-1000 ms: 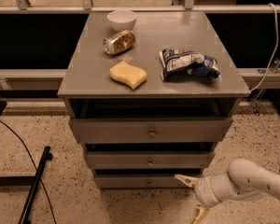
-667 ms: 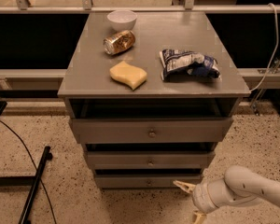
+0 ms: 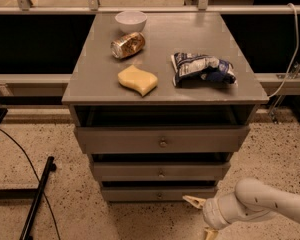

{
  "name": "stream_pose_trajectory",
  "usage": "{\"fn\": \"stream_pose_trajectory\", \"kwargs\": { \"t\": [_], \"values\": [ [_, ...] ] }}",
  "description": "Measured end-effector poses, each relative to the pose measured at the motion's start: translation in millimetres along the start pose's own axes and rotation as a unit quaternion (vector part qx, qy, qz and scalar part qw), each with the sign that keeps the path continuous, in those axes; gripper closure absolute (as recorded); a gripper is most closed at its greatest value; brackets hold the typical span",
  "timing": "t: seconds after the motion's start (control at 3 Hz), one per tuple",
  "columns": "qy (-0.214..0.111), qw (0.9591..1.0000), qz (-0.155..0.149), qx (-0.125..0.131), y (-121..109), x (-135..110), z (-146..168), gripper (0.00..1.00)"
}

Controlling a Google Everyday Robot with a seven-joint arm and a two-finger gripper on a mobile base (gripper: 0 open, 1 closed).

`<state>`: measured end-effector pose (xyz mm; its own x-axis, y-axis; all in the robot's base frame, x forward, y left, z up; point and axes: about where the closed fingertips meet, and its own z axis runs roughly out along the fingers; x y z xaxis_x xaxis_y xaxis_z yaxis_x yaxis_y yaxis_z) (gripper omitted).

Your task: Open bottom drawer

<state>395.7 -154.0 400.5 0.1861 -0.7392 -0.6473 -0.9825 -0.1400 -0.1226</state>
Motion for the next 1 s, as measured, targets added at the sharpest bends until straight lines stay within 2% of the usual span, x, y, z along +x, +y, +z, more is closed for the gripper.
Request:
{"fn": "stream_pose_trajectory", "kwargs": {
  "t": [0.33, 0.67, 1.0],
  "values": [
    [0.027, 0.9996, -0.002, 0.011, -8, 18, 18, 0.0],
    [0.047, 0.9984, 0.0, 0.031, -18, 45, 37, 0.0],
    [0.047, 0.9979, 0.001, 0.044, -22, 74, 52, 0.0]
  ]
}}
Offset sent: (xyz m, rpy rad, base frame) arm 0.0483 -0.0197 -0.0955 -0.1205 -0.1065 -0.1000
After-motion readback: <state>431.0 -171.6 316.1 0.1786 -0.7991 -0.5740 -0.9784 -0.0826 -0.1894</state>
